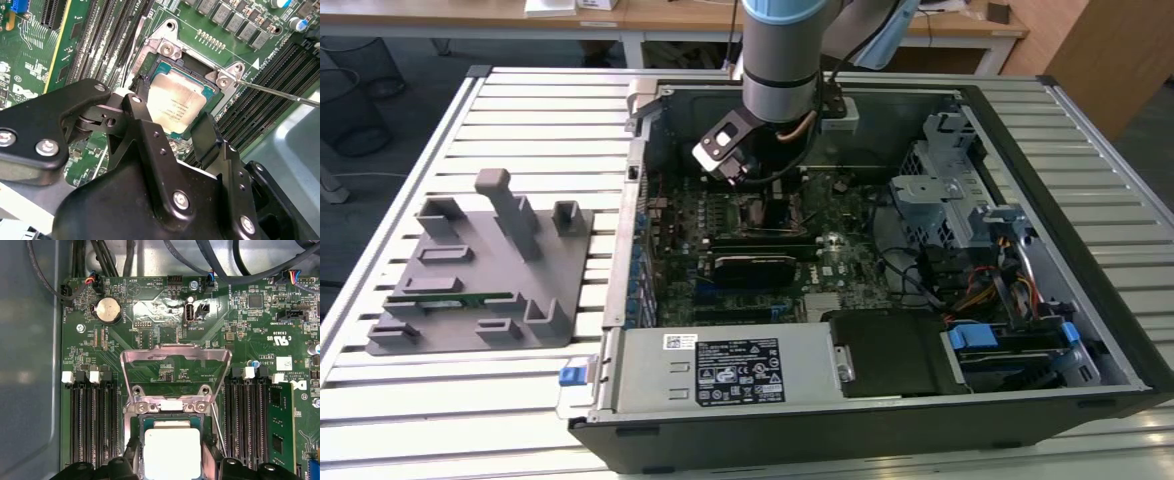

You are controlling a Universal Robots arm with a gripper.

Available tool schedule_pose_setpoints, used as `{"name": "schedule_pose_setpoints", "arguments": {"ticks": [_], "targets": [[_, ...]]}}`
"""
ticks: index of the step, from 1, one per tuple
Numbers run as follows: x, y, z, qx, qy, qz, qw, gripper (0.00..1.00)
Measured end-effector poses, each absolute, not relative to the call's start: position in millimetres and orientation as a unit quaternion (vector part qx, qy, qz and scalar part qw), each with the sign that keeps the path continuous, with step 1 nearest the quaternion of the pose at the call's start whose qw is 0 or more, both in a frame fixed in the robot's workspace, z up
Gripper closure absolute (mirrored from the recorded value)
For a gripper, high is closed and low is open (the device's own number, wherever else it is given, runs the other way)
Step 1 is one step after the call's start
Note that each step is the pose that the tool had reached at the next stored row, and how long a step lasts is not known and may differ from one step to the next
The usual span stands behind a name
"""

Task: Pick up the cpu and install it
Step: 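Place the cpu into insertion slot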

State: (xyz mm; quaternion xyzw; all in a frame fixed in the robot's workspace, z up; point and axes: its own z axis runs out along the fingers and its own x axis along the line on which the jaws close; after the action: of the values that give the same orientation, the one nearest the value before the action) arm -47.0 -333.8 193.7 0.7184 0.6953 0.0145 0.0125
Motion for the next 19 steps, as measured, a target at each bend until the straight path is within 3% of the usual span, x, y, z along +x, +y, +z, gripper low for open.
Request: {"name": "schedule_pose_setpoints", "arguments": {"ticks": [9, 11, 12, 19], "targets": [[-47.1, -331.5, 194.3, 0.726, 0.688, 0.014, 0.013, 0.40], [-46.9, -331.1, 194.0, 0.729, 0.684, 0.014, 0.013, 0.41], [-46.9, -331.0, 194.0, 0.730, 0.683, 0.014, 0.013, 0.47], [-46.9, -331.9, 195.2, 0.731, 0.682, 0.014, 0.013, 0.47]]}}
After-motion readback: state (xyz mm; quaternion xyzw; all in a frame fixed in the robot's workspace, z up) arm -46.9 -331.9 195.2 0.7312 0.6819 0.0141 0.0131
